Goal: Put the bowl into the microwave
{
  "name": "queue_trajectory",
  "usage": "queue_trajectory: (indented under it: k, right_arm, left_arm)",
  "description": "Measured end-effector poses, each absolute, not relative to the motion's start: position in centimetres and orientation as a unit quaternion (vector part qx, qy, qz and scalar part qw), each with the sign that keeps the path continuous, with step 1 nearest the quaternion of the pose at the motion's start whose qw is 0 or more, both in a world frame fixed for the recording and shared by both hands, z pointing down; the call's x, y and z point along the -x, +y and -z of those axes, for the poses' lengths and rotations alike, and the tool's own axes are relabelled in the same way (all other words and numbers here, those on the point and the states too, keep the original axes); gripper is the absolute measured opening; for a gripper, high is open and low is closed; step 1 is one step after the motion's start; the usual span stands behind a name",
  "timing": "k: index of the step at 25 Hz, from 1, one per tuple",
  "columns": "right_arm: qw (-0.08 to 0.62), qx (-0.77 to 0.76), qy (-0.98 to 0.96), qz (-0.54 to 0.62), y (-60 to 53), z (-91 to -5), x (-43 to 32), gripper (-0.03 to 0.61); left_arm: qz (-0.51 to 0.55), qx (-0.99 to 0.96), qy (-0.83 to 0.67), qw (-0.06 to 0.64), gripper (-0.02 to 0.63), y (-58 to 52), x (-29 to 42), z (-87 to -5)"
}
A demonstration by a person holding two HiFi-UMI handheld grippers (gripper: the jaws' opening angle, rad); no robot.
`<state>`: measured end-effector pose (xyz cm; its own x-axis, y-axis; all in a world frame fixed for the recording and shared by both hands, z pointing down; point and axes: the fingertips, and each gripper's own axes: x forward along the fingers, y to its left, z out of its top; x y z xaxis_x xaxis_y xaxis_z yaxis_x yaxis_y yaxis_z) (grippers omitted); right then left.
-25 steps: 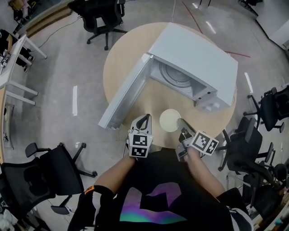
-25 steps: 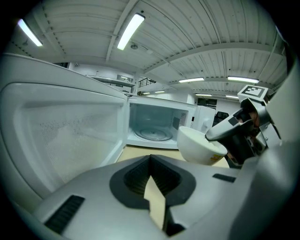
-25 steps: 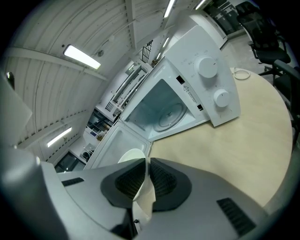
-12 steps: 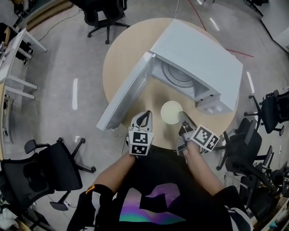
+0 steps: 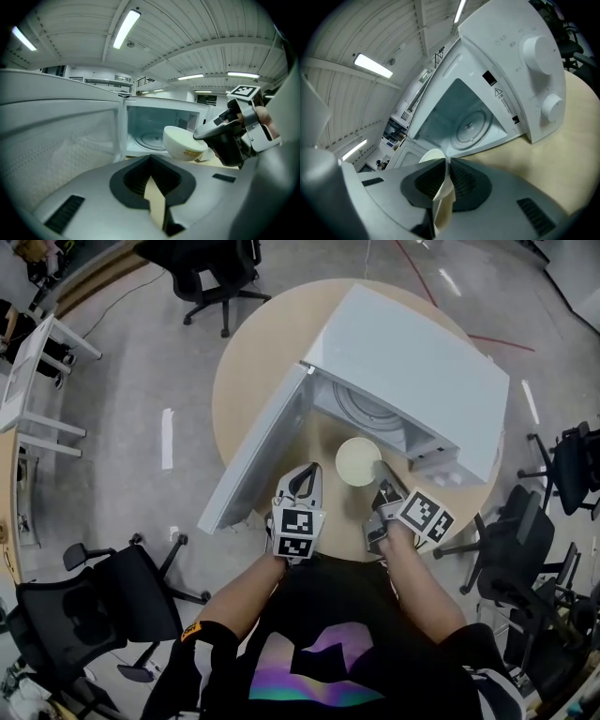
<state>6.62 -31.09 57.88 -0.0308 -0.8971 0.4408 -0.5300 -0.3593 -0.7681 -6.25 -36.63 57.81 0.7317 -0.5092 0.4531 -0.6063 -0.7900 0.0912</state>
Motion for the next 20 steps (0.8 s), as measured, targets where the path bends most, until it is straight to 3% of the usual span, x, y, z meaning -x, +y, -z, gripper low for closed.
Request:
queue_trajectory:
  k: [20]
  right_arm:
    - [0.263,0.714,0.454,0.464,-37.2,-60.3,-14.0,0.044]
  left_arm:
    - [-0.216,-0.923,-0.296,0.119,0.046,-42.1,0.0,-58.1]
